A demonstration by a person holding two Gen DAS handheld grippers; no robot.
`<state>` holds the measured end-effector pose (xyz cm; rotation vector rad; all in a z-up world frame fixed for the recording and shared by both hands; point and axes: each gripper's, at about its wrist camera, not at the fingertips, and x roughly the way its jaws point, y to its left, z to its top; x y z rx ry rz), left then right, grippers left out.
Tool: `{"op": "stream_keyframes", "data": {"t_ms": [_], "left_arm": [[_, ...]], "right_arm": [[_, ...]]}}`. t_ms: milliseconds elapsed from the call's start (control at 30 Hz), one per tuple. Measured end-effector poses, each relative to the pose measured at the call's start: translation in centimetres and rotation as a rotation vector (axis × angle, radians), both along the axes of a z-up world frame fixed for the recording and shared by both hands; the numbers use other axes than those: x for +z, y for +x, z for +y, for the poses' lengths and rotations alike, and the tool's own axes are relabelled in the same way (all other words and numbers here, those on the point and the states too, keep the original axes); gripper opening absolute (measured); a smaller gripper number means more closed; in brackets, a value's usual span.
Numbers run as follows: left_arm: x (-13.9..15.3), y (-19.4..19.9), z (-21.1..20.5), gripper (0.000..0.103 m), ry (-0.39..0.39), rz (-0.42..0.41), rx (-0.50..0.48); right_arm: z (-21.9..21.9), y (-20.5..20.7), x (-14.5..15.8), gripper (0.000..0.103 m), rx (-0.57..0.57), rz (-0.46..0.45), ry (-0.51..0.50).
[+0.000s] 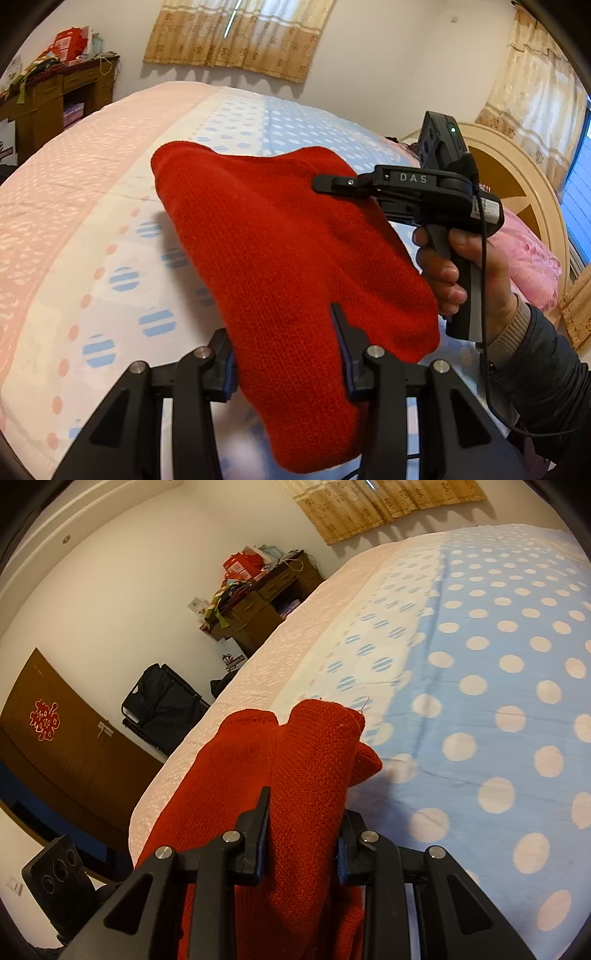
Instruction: Fold small clothes
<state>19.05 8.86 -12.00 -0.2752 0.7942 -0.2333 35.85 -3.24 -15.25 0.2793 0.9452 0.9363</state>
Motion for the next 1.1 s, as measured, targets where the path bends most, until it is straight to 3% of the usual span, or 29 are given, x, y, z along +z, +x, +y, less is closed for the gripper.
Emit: {"op": "stream_keyframes", "data": {"t_ms": [1100], "left_arm": [[-1.8, -5.0, 2.5, 0.043, -0.035, -0.013, 0.124]], "right_arm": [[7.9, -3.7, -0.3, 0.028, 0.116, -0.003, -0.054]]}}
